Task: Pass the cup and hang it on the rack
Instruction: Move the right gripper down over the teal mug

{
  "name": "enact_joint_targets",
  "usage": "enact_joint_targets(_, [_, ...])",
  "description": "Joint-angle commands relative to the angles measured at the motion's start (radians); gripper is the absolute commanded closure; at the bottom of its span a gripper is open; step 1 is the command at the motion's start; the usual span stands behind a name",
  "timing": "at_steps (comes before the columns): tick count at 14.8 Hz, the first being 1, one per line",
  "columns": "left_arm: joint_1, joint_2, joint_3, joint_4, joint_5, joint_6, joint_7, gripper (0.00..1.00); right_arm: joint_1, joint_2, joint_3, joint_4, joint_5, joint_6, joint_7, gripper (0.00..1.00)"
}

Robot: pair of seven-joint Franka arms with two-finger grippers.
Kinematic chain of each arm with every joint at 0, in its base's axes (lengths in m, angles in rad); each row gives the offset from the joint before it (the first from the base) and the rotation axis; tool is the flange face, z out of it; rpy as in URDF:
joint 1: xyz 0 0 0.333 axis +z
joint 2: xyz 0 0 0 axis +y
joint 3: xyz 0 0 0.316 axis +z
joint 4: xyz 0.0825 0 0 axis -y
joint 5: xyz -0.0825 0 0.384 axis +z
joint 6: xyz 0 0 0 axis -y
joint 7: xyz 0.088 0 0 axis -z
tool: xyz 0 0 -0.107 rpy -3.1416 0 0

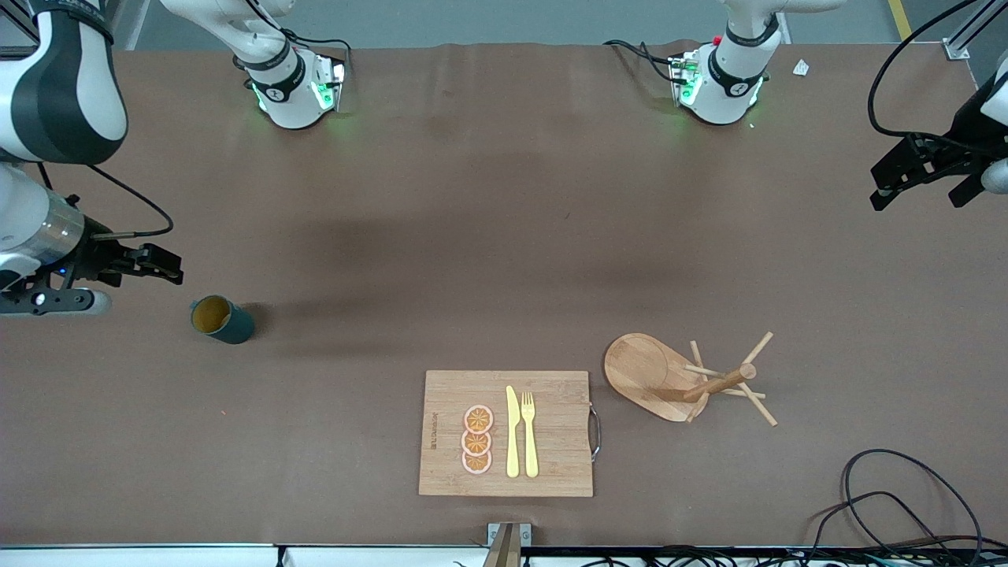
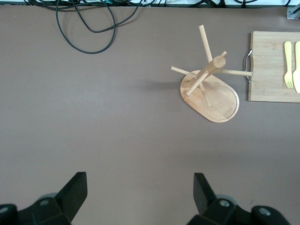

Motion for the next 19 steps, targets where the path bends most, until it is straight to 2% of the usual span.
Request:
enact_joint_targets(1, [0.007, 0.004, -0.007, 0.016, 0.003, -0.016, -0.008, 0.0, -0.01, -0.09, 0.007, -0.146, 0.029, 0.076, -0.012, 0.0])
enact_joint_targets(10, [-0.001, 0.007, -0.01, 0.019, 0.006, -0.017, -0.011, 0.0, -0.042, -0.09, 0.004, -0.371, 0.034, 0.314, -0.013, 0.0])
enact_joint_targets(13, [-0.004, 0.007, -0.01, 0.021, 0.006, -0.016, -0.011, 0.0, -0.053, -0.088, 0.004, -0.454, 0.034, 0.439, -0.001, 0.0])
enact_joint_targets(16, [-0.006, 0.007, -0.013, 0.021, 0.009, -0.016, -0.011, 0.0, -0.061, -0.072, 0.004, -0.488, 0.034, 0.518, 0.002, 0.0])
enact_joint_targets(19, [-0.004, 0.005, -0.024, 0.023, 0.01, -0.016, -0.011, 0.0, -0.068, -0.01, 0.004, -0.503, 0.034, 0.599, 0.002, 0.0])
